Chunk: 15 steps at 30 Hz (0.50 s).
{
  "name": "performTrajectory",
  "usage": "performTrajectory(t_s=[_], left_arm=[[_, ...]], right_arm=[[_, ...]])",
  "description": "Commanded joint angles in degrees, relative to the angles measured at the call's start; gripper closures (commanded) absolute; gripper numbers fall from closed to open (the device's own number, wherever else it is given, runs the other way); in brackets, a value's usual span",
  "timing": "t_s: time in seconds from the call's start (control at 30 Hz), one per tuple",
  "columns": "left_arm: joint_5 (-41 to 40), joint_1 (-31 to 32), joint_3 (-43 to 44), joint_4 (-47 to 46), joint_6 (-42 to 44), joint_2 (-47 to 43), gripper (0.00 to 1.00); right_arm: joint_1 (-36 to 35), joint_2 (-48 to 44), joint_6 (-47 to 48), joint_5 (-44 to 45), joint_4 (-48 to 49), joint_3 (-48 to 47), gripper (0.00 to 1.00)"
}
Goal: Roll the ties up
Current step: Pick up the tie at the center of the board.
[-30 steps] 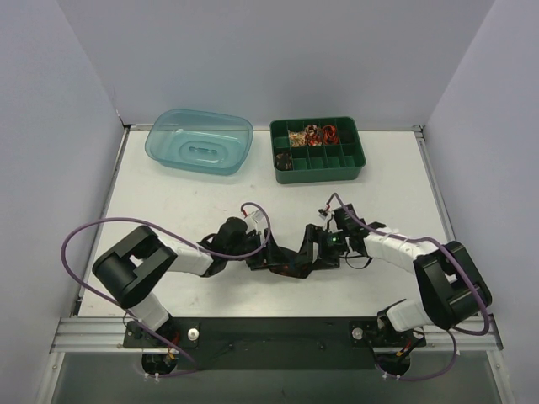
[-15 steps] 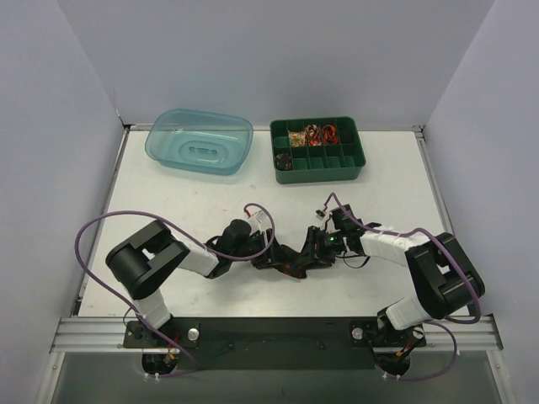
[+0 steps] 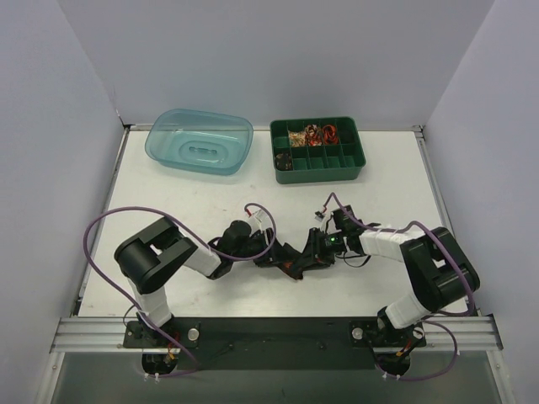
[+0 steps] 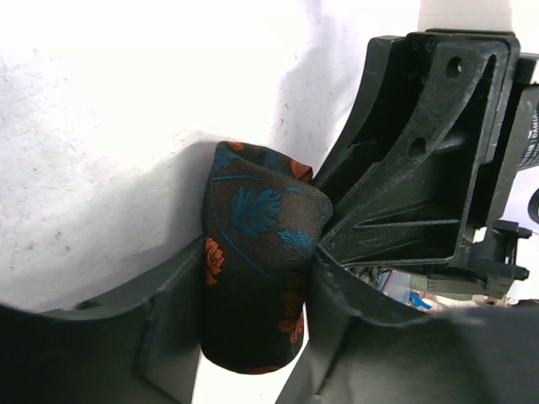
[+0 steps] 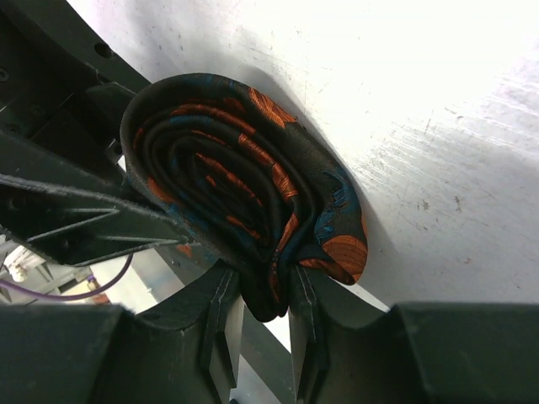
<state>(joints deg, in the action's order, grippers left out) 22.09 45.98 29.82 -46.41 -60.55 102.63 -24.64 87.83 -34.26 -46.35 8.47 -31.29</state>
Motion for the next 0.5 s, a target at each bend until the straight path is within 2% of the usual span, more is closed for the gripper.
performTrajectory(t_s=[0.0, 0.3, 0.37, 0.4, 0.47], left_arm=[[2.5, 1.7, 0.7, -2.8, 0.7, 2.3, 0.5], [5.1, 2.5, 1.5, -7.8, 1.3, 4.0, 0.51], [5.6, 2.5, 1.5, -8.5, 1.3, 4.2, 0.58], [5.9, 2.5, 1.4, -9.6, 1.5, 4.3, 0.69], [6.1, 2.5, 1.2, -10.6, 1.5, 4.5, 0.81]], right_arm=[[-0.3, 2.6, 2.8, 2.8, 4.5, -1.1, 0.85], [0.0, 3.9, 2.2, 1.7, 8.5, -2.4, 0.86], [0.1, 4.3, 1.3, 1.0, 9.6, -2.2, 0.86], [0.2, 4.5, 1.0, 0.6, 10.9, -2.2, 0.86], [0.3, 5.0, 0.6, -0.1, 11.7, -2.4, 0.87]])
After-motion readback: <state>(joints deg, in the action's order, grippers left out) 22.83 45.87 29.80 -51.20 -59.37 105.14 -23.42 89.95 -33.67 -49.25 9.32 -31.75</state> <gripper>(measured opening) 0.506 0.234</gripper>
